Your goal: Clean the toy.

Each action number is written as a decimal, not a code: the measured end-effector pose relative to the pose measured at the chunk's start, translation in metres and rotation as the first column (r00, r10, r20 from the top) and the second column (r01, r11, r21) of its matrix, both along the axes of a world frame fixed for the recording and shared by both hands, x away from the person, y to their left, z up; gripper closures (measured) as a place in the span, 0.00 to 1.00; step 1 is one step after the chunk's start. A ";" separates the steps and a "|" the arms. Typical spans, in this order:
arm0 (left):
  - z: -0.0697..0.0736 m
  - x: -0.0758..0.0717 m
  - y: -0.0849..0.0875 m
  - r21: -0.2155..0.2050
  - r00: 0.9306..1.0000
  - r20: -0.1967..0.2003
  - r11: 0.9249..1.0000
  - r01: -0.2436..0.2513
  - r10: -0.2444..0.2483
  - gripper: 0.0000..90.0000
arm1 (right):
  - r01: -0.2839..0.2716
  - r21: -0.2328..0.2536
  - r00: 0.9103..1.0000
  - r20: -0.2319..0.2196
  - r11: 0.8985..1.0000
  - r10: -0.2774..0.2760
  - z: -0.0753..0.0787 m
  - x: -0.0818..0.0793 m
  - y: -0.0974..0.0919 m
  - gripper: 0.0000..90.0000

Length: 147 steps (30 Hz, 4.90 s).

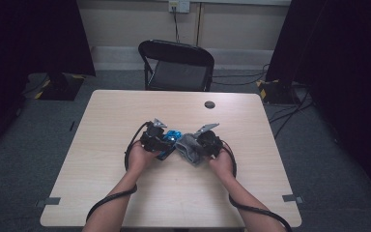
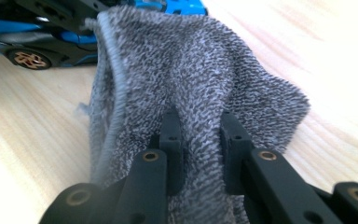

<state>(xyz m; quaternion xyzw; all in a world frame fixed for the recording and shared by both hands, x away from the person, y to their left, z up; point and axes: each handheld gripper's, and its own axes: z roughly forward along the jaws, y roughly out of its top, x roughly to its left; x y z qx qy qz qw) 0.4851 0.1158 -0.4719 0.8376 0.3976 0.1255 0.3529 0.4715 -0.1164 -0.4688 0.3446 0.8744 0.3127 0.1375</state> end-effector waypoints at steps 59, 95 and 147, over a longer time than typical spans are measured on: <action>-0.001 -0.007 0.003 0.002 1.000 0.013 1.000 -0.014 0.014 0.49 | 0.088 0.072 0.996 -0.009 0.994 -0.088 0.007 0.022 -0.018 0.87; -0.001 -0.011 0.003 -0.002 1.000 0.018 1.000 -0.025 0.025 0.49 | -0.351 0.044 0.934 -0.060 0.935 0.353 -0.008 -0.033 0.046 0.87; -0.002 -0.014 0.004 0.006 0.999 0.028 1.000 -0.024 0.024 0.49 | -0.121 -0.020 0.991 -0.063 0.992 0.119 -0.005 0.013 0.020 0.86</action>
